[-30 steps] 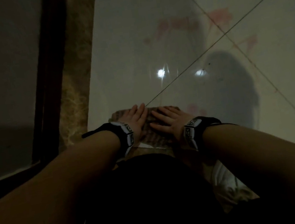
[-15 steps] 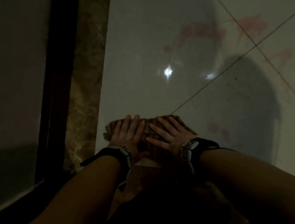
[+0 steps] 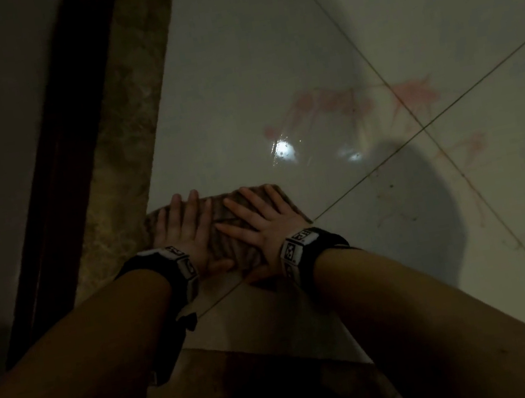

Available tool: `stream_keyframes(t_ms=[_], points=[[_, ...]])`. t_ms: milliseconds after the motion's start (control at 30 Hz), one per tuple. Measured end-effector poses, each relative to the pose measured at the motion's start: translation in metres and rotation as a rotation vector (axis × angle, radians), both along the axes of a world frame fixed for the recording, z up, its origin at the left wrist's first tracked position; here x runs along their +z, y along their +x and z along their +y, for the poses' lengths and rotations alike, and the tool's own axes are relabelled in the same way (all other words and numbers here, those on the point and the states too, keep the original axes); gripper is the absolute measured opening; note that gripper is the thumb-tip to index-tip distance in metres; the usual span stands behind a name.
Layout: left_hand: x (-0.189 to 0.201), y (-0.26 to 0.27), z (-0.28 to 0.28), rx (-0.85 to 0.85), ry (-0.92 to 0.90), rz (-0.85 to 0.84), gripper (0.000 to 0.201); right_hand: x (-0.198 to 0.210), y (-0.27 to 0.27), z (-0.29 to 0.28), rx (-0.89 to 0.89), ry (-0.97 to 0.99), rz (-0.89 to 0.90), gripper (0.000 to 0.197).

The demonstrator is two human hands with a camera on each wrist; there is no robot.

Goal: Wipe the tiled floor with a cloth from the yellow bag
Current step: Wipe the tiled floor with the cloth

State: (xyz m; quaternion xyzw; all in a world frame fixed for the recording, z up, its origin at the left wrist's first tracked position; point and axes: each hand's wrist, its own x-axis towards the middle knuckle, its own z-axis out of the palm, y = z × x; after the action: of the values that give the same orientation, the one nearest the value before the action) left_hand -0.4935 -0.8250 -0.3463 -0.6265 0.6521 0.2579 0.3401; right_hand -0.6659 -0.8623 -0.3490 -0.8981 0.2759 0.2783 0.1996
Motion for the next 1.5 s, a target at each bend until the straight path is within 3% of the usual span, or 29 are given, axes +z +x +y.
stream_keyframes(t_ms=[900,1233,1500], points=[[-0.007,-0.058,-0.137,0.059,-0.136,0.012,0.117,-0.008,-0.043,-0.136,-0.164,-0.129,-0.072,0.096],[-0.013,-0.085,-0.167,-0.041,-0.268,0.097,0.112,-0.009,-0.076,-0.155,-0.308,-0.153,-0.05,0.098],[-0.013,-0.084,-0.167,-0.117,-0.274,0.121,0.109,-0.009,-0.079,-0.14,-0.42,-0.144,-0.049,0.096]])
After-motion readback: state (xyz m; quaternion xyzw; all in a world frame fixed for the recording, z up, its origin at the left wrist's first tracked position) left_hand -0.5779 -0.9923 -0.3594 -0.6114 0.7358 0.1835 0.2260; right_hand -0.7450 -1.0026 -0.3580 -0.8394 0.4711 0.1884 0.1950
